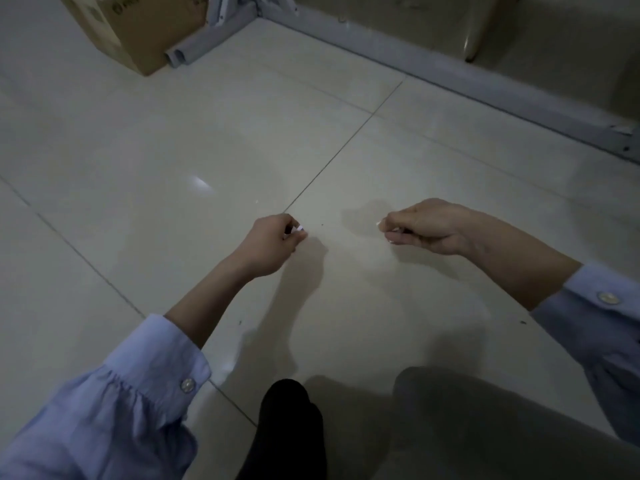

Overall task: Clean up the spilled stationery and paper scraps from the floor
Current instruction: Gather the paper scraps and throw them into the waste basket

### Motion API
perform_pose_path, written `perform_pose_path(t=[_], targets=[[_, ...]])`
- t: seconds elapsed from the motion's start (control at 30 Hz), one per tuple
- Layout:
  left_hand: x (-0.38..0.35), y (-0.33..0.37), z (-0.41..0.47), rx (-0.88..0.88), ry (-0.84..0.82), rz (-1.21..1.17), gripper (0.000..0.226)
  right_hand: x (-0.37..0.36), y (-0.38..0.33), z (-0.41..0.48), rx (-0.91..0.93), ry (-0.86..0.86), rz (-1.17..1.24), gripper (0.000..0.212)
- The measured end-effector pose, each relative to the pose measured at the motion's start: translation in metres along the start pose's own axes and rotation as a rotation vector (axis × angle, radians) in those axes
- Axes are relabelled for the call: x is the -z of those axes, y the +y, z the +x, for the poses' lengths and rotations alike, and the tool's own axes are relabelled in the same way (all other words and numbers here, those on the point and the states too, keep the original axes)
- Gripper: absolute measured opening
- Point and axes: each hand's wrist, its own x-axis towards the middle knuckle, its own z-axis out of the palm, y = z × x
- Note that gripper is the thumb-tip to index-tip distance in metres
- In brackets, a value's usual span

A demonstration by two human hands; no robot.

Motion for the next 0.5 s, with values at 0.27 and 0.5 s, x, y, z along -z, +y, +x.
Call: perform_pose_path(t=[0.27,0.5], targets=[[-0.010,0.105,0.023,-0.207,-0.034,-0.058,0.021,0.071,-0.024,-0.057,0.121,0.132,0.114,0.002],[-0.021,0.228,0.025,-0.427,-0.121,-0.074,0.025,0.148,-0.036,-0.140,0.306,0.340,0.206,0.004]])
